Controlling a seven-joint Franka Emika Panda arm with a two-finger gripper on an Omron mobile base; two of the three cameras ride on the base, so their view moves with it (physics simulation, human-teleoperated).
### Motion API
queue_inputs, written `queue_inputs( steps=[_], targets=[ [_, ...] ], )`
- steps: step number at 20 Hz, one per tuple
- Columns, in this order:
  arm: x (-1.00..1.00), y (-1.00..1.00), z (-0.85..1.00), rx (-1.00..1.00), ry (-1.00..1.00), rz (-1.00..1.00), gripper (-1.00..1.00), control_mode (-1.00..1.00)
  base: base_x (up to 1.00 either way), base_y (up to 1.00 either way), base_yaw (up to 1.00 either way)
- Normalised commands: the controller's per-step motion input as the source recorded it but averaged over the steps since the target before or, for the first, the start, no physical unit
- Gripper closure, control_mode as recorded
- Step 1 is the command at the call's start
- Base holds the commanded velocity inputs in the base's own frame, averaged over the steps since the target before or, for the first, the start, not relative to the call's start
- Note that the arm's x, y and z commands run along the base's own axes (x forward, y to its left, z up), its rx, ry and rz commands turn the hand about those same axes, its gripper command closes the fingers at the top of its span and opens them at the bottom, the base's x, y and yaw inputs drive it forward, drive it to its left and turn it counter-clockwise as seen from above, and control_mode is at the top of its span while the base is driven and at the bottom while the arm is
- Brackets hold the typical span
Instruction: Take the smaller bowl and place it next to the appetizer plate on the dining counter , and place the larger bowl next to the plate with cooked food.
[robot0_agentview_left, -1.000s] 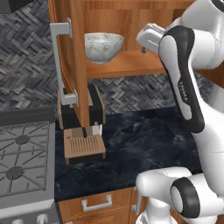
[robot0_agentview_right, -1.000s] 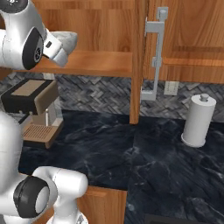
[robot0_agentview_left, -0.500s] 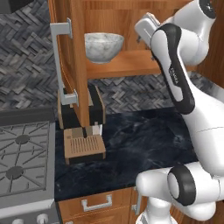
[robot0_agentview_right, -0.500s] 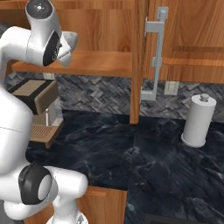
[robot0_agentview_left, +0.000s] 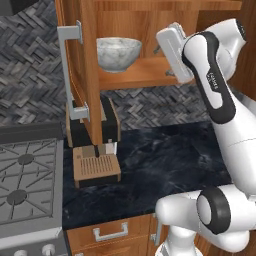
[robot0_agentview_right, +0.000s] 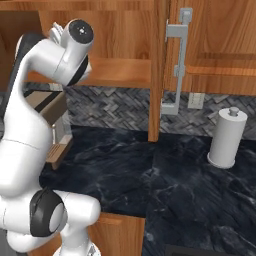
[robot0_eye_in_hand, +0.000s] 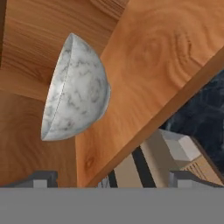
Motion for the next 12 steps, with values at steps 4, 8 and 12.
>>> queue_inputs(
  steps=[4,8,12],
  targets=[
    [0.18,0.08,0.19,0.13,-0.02,0.06,-1.00,-1.00,0.00,0.00,0.00],
    [0.16,0.04,0.04,0.02,-0.01,0.01,-1.00,-1.00,0.00,0.00,0.00],
    [0.55,0.18,0.00,0.00,0.00,0.00,-1.00,-1.00,0.00,0.00,0.00]
  ],
)
